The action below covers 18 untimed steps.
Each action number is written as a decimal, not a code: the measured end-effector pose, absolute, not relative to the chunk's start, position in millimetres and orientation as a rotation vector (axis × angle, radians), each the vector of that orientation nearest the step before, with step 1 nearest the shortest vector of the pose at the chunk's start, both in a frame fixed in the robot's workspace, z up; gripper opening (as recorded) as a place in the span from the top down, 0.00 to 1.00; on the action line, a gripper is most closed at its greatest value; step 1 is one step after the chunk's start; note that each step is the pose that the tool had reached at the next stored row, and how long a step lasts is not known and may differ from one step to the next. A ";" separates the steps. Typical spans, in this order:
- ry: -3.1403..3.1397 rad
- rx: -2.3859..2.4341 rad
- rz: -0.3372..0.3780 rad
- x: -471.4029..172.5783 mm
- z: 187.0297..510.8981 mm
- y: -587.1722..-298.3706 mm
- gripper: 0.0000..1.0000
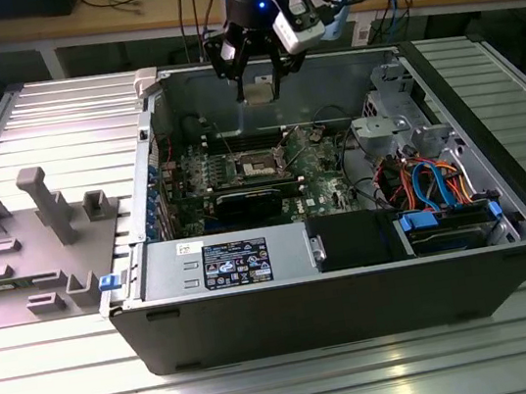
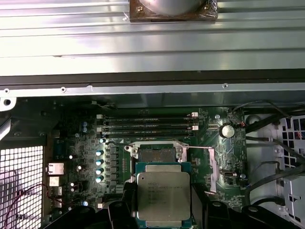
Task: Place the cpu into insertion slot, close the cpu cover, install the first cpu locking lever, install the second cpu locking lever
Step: 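Place the cpu into insertion slot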
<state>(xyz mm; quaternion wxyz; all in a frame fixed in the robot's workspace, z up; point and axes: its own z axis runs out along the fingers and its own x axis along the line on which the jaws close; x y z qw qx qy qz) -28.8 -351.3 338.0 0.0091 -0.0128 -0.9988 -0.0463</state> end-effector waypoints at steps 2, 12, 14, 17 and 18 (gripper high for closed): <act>-3.120 -0.040 -0.145 -28.8 337.5 -351.3 0.45; -3.120 -0.040 -0.145 -28.8 334.0 -351.3 0.45; -3.120 -0.040 -0.145 -28.8 333.8 -351.3 0.45; -3.120 -0.040 -0.145 -28.8 333.2 -351.3 0.45; -3.120 -0.040 -0.145 -28.8 332.1 -351.3 0.45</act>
